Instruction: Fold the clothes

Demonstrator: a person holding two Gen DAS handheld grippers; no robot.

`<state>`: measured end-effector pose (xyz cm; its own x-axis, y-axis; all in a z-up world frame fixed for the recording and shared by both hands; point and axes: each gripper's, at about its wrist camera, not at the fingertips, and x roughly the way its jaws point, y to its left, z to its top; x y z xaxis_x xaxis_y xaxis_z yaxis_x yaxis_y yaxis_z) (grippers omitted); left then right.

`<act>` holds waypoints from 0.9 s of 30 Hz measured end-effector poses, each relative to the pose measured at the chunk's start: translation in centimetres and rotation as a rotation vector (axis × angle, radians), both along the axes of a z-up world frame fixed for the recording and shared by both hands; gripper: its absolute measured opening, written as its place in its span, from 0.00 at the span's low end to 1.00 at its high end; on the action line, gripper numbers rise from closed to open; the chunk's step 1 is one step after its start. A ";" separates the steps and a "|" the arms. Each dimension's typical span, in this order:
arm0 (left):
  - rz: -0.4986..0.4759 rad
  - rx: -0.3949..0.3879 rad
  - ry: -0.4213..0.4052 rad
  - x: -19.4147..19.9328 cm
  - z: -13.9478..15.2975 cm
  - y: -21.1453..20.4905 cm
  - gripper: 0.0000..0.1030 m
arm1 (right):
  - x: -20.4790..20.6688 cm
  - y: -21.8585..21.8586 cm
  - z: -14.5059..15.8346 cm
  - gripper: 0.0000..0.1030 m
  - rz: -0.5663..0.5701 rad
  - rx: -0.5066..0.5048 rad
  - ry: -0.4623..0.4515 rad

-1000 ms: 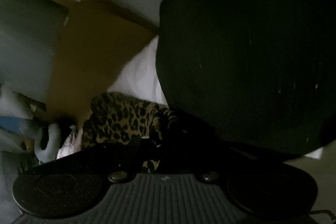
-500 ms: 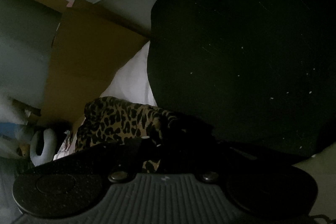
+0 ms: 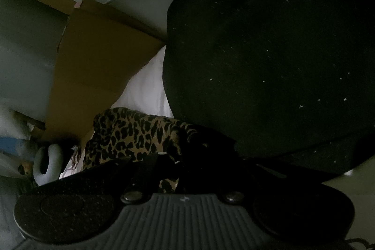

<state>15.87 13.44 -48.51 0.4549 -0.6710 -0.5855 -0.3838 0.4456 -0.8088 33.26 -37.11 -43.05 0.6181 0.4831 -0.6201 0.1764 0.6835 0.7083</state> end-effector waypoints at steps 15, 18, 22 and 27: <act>0.010 -0.022 0.024 -0.5 -0.3 -0.9 0.24 | 1.0 -0.1 0.1 0.12 0.016 -0.008 0.021; 0.026 -0.037 0.038 -0.8 -0.6 -0.8 0.09 | 0.9 -0.1 -0.1 0.08 0.008 0.002 0.016; -0.011 0.014 0.028 -0.6 0.3 -0.8 0.07 | 0.7 0.1 0.5 0.06 0.006 -0.007 -0.001; -0.025 0.030 0.013 -0.7 3.1 0.3 0.05 | 0.1 0.0 1.5 0.06 0.010 0.020 -0.016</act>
<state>15.19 13.70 -45.44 0.4303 -0.6644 -0.6111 -0.3823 0.4791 -0.7901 33.39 -37.08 -41.56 0.6228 0.5019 -0.6002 0.1578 0.6708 0.7247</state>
